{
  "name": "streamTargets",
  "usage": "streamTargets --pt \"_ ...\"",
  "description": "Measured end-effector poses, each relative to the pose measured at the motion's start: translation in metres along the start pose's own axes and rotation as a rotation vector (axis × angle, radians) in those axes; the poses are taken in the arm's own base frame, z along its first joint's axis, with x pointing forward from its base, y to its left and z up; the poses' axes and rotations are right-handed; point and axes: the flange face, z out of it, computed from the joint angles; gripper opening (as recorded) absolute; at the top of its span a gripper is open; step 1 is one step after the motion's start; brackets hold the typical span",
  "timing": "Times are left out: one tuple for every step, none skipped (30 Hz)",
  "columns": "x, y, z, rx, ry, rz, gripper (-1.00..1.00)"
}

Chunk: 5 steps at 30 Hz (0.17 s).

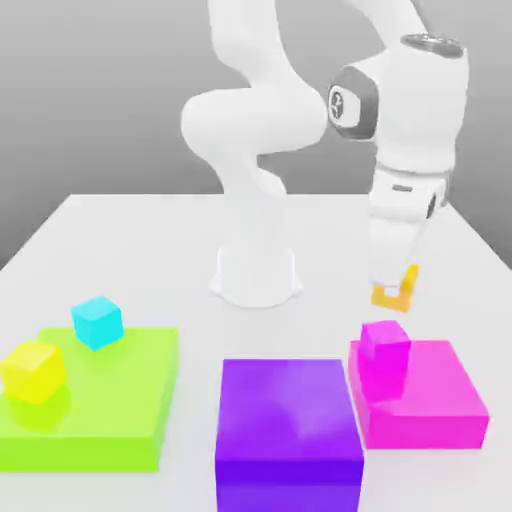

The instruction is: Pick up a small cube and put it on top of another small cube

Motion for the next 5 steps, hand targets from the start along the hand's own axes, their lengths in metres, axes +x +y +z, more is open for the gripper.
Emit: streamTargets --pt "-0.001 0.000 0.011 0.000 0.000 0.000 -1.00" --pt "-0.001 0.000 0.021 -0.001 0.000 -0.001 1.00" --pt "-0.001 0.000 0.021 -0.001 0.000 -0.001 1.00" --pt "-0.001 0.000 0.021 -0.001 0.000 -0.001 1.00" --pt "-0.001 0.000 0.021 -0.001 0.000 -0.001 1.00"
